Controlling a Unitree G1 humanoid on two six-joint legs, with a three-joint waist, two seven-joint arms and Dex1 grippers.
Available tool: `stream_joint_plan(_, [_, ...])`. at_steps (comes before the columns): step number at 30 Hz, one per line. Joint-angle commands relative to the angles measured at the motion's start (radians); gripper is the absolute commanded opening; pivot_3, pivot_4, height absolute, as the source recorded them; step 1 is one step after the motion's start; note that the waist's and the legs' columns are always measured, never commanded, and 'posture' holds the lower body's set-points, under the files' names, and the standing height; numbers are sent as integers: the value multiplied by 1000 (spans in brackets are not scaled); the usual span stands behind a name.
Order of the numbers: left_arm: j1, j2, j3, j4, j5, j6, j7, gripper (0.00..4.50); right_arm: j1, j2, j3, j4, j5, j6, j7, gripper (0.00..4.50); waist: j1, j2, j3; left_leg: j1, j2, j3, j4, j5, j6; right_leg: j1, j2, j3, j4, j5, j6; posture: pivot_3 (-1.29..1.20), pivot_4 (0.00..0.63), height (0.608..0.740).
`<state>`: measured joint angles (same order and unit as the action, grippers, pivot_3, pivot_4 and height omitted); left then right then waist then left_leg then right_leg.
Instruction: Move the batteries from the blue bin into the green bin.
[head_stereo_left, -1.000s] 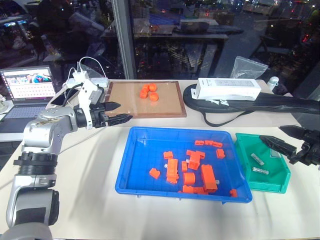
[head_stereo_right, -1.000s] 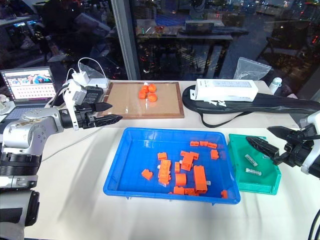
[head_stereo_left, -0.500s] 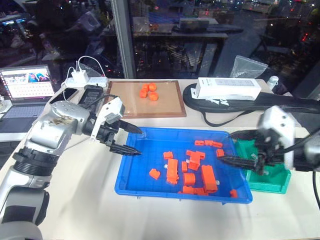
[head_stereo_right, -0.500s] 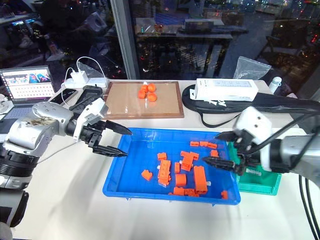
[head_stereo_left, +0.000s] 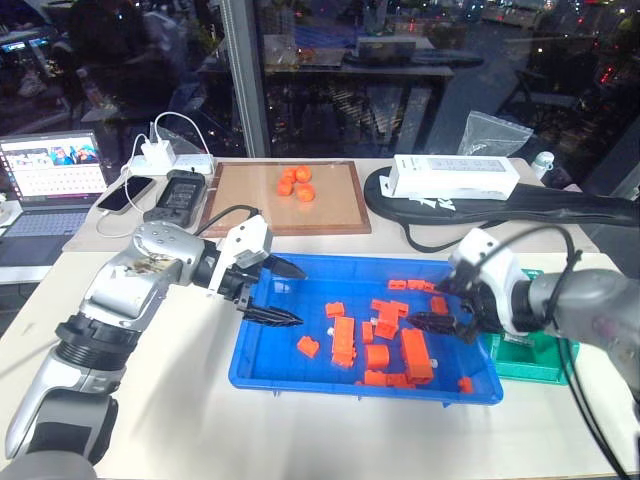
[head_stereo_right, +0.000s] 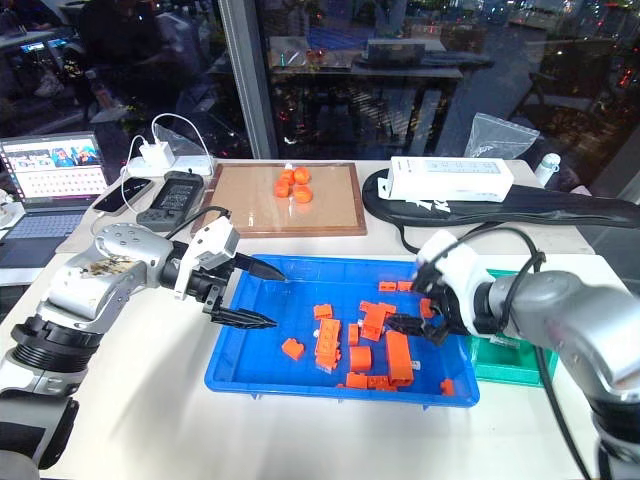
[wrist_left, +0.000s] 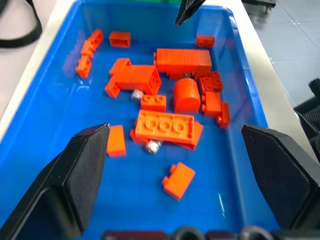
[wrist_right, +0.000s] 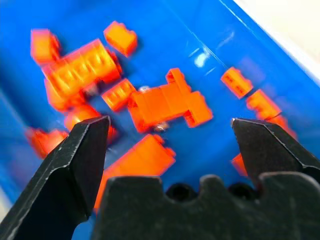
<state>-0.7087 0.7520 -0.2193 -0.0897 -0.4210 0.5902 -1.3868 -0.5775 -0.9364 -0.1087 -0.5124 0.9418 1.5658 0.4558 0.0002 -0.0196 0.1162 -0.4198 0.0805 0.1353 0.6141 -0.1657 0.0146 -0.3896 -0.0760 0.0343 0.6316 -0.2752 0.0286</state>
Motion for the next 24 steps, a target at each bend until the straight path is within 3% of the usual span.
stream_joint_plan(1, [-23, -23, 7, -11, -7, -17, 5, 4500, -7, 1, -17, 101, 345, 49, -256, 4482, 5, 0, 0, 0, 0, 0, -1, 0, 0, 0, 0, -2, -1, 0, 0, 0, 150, 699])
stream_joint_plan(3, [-37, -41, 0, 5, 1, -27, 8, 4500, 16, 26, -3, 124, 482, 49, -441, 4482, 6, 0, 0, -1, 0, 0, -2, 0, 0, 0, -1, -2, -2, 0, 0, 0, 150, 699])
stream_joint_plan(7, [-49, -62, -5, 16, 11, -32, 7, 4500, 101, -127, 189, 114, 966, -273, -939, 4482, 7, -1, 0, -2, -1, -1, -1, 0, 1, -1, -1, -2, -2, 0, 1, 0, 150, 699])
stream_joint_plan(10, [-42, -52, -3, 3, -10, -14, -19, 4500, 158, -150, 269, 41, 1030, -420, -1122, 4482, 2, -1, 0, -2, -1, -2, -1, 0, 1, 0, -1, -2, -2, 0, 1, 0, 150, 699])
stream_joint_plan(15, [-40, -46, -2, -13, -20, 5, -29, 4500, 195, -151, 342, -33, 1030, -559, -1244, 4482, -13, -1, 0, -1, -1, -3, -1, 0, 2, 1, -1, -2, -1, -1, 4, 0, 150, 699])
stream_joint_plan(23, [-48, -47, -2, -15, -21, 8, -29, 4500, 157, -155, 433, -14, 1030, -579, -1338, 4482, -14, -1, 0, -1, -1, -4, 0, 0, 2, 1, -1, -1, -1, 0, 3, 0, 150, 699])
stream_joint_plan(24, [-48, -47, -2, -16, -21, 8, -28, 4500, 150, -156, 442, -10, 1030, -574, -1344, 4236, -14, -1, 0, -1, -1, -4, 0, 0, 2, 1, -1, -1, -1, 0, 3, 0, 150, 699])
